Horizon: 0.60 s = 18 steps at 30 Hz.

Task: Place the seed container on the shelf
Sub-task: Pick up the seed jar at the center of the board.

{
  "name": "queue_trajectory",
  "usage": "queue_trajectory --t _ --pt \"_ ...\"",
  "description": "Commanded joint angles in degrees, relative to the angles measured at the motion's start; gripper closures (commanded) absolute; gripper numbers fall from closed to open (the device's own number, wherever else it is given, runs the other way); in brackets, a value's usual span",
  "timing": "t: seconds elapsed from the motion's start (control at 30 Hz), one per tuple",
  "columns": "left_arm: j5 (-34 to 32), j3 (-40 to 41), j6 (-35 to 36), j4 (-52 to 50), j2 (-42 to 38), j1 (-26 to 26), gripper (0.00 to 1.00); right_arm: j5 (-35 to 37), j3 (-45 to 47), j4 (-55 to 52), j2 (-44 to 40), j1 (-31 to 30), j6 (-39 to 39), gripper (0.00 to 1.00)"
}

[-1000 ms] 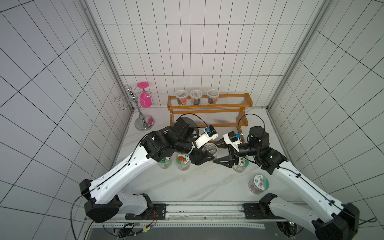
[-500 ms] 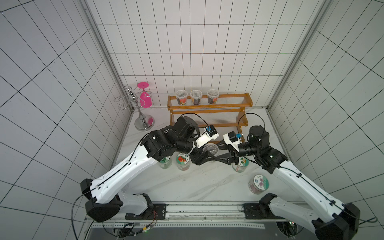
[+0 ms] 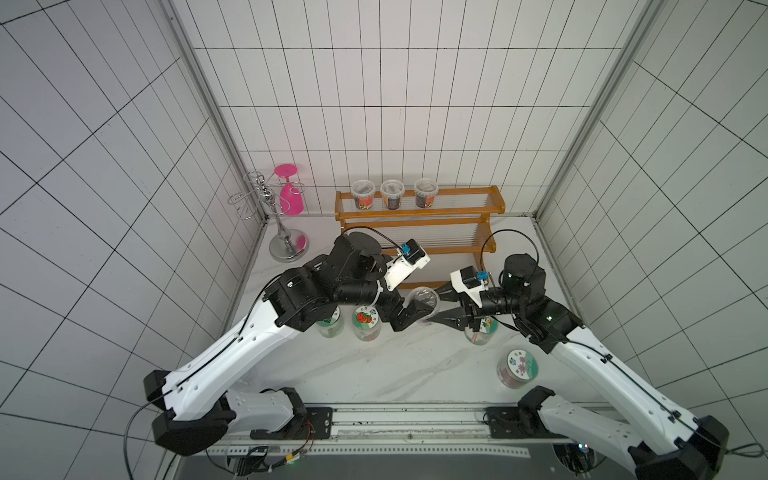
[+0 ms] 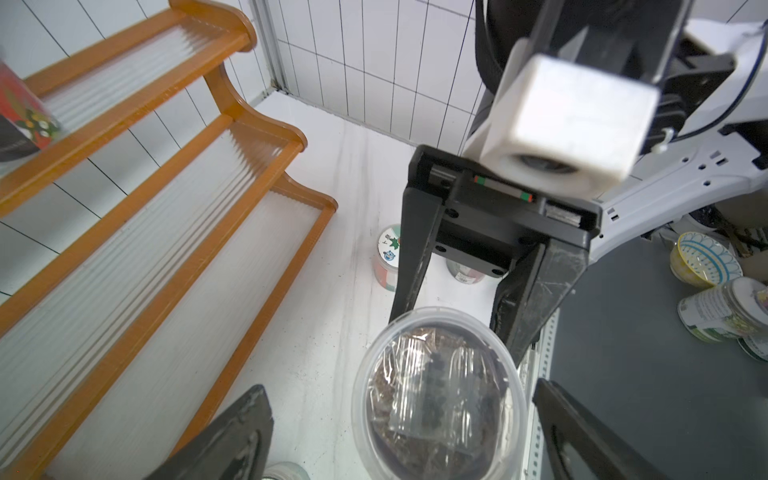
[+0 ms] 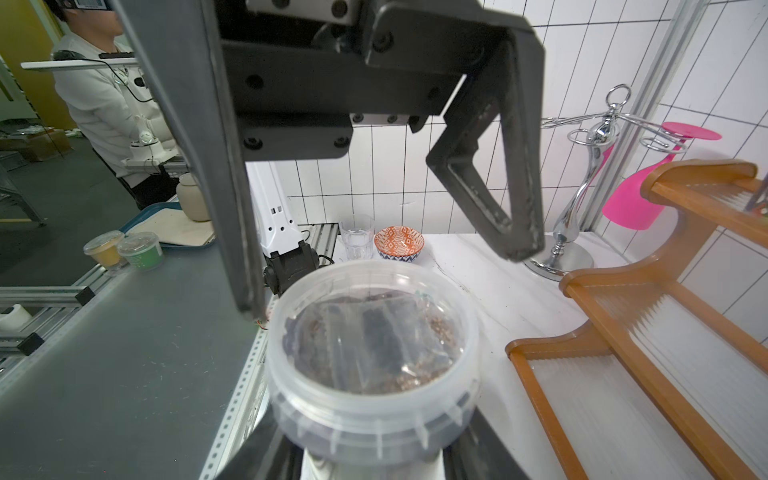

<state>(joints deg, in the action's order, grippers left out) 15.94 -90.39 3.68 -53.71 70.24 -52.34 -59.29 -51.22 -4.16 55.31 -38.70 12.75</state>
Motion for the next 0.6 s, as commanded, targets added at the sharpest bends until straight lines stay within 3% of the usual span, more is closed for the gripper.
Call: queue_trajectory --t 0.0,0.23,0.57 --pt "-4.52 0.21 -2.24 4.21 -2.63 0.22 0.01 2.88 0.3 0.59 -1.63 -0.11 0.87 0.5" --pt "-11.81 5.39 -4.12 8.97 -9.85 0.22 0.01 14.85 1.92 4.24 -3.07 1.66 0.29 0.51" --pt "-13.07 12.15 -5.51 13.69 -17.83 0.22 0.01 33.14 0.08 17.61 2.29 6.97 -1.42 0.52"
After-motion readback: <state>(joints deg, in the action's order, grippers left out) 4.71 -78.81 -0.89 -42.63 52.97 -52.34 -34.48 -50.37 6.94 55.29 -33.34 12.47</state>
